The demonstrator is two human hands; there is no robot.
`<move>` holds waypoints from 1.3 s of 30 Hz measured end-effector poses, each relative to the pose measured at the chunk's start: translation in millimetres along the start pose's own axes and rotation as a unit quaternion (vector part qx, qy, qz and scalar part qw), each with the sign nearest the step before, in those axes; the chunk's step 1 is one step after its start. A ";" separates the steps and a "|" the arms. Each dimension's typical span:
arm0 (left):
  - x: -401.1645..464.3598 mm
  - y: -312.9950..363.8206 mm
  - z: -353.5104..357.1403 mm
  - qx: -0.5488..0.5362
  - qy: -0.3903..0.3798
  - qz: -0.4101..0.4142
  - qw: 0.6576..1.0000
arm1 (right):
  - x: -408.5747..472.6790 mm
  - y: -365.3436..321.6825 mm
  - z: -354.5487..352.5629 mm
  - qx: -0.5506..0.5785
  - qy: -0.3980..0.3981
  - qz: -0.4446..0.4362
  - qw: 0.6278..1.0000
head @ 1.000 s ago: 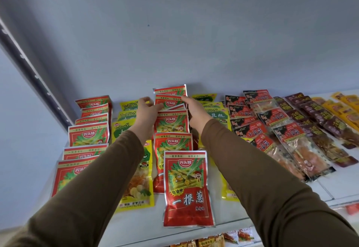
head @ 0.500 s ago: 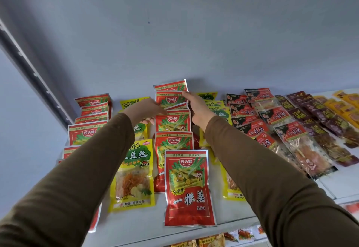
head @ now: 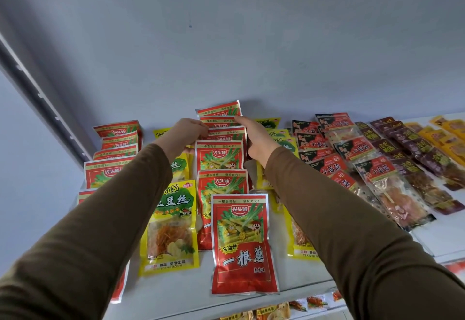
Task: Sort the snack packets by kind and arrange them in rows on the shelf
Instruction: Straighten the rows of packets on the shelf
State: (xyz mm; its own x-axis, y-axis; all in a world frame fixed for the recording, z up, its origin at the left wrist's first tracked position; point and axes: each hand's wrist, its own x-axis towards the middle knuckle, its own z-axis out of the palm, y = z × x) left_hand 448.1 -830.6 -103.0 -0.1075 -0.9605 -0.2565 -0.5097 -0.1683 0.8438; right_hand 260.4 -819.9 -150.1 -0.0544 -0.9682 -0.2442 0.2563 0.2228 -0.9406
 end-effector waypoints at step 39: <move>-2.9 -22.0 11.4 -0.203 0.059 0.002 0.977 | -47.1 -11.2 13.7 -0.161 0.002 -0.050 0.986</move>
State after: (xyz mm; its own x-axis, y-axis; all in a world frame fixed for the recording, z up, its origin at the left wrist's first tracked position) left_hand 449.9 -821.6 -126.3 0.0028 -0.9761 -0.2172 -0.1265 -0.2158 0.9682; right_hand 273.3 -778.4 -124.8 -0.0684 -0.9869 -0.1459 -0.0711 0.1507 -0.9860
